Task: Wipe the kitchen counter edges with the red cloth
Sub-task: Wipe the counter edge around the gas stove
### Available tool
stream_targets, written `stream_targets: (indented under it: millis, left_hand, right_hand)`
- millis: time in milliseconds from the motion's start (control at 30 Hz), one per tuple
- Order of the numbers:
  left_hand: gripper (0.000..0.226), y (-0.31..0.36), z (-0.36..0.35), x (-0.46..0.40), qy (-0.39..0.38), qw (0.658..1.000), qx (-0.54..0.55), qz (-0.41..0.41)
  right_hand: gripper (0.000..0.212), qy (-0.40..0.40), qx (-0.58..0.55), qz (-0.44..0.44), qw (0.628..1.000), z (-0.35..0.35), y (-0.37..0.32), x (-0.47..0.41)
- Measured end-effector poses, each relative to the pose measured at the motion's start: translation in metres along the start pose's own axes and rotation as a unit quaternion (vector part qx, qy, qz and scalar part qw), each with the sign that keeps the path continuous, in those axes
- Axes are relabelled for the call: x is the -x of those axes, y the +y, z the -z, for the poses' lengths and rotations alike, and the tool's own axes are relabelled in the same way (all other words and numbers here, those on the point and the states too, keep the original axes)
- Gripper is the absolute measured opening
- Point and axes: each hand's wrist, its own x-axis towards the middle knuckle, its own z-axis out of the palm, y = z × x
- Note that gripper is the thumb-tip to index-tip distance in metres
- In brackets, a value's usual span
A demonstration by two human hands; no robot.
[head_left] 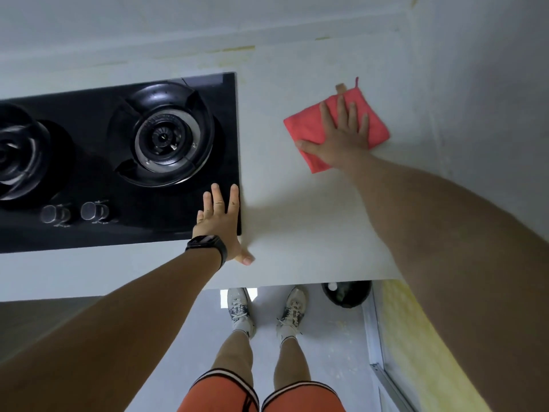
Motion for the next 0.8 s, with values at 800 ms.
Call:
stream_targets:
  millis: [800]
  left_hand:
    - [0.167,-0.001,0.022,0.019,0.022,0.997,-0.071,-0.036]
  right_hand:
    - [0.12,0.023,-0.019,-0.044,0.999,-0.082,0.128,0.23]
